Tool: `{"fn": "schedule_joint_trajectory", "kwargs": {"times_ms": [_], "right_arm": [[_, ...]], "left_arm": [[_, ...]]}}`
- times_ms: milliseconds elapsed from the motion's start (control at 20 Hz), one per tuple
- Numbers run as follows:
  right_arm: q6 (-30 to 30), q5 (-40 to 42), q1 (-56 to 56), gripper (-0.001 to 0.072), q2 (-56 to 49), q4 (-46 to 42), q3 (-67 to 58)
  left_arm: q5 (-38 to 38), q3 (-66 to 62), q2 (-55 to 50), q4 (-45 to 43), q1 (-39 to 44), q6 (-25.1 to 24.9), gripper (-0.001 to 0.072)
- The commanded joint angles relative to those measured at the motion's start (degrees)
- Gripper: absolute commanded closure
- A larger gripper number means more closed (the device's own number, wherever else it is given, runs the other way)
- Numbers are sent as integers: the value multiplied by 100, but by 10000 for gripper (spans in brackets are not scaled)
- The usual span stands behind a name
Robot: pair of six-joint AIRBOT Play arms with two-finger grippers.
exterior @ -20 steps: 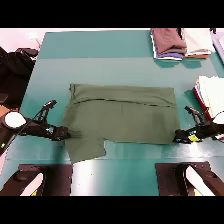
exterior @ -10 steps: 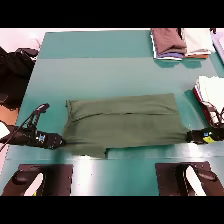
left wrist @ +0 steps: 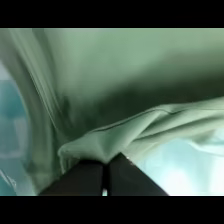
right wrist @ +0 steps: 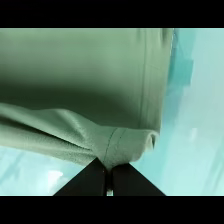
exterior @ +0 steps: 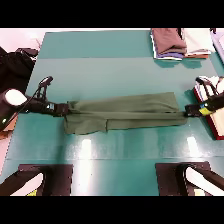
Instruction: Fold the shirts.
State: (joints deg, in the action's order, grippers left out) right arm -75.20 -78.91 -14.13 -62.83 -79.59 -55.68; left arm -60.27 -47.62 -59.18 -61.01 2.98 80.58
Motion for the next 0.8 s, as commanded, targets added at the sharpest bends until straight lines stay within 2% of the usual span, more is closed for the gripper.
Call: {"fn": "schedule_joint_trajectory", "kwargs": {"times_ms": [0,100,250,300,350,400,450,550,600,650,700,750], "right_arm": [[-240,313,424,685,-994,66,-837],[-291,348,527,684,-1397,122,-1241],[-278,485,439,676,-1818,728,-1641],[-258,575,358,570,-1906,966,-1733],[-212,680,258,404,-1965,1185,-1810],[-168,776,118,341,-1993,1427,-1856],[-55,804,-31,252,-1991,1692,-1875],[240,586,-411,229,-1969,1858,-1873],[387,367,-625,220,-1971,1860,-1836],[518,162,-907,220,-1969,1873,-1716],[614,11,-1176,211,-1974,1869,-1547],[732,-17,-1464,169,-1976,1912,-1311]], "left_arm": [[739,-490,-883,4,-4,-116,683],[1016,-581,-1023,4,-4,-111,683],[1250,-590,-1034,17,-4,-85,679],[1250,-590,-1034,20,-4,-20,501],[1255,-590,-1034,15,-4,111,181],[1244,-610,-1034,13,-4,199,130],[1193,-680,-1034,13,-4,190,217],[981,-925,-1034,13,-4,188,421],[859,-1062,-1034,15,-4,186,571],[774,-1161,-1034,17,-4,184,680],[754,-1217,-1034,83,-4,188,682],[756,-1226,-1034,221,-4,186,683]]}}
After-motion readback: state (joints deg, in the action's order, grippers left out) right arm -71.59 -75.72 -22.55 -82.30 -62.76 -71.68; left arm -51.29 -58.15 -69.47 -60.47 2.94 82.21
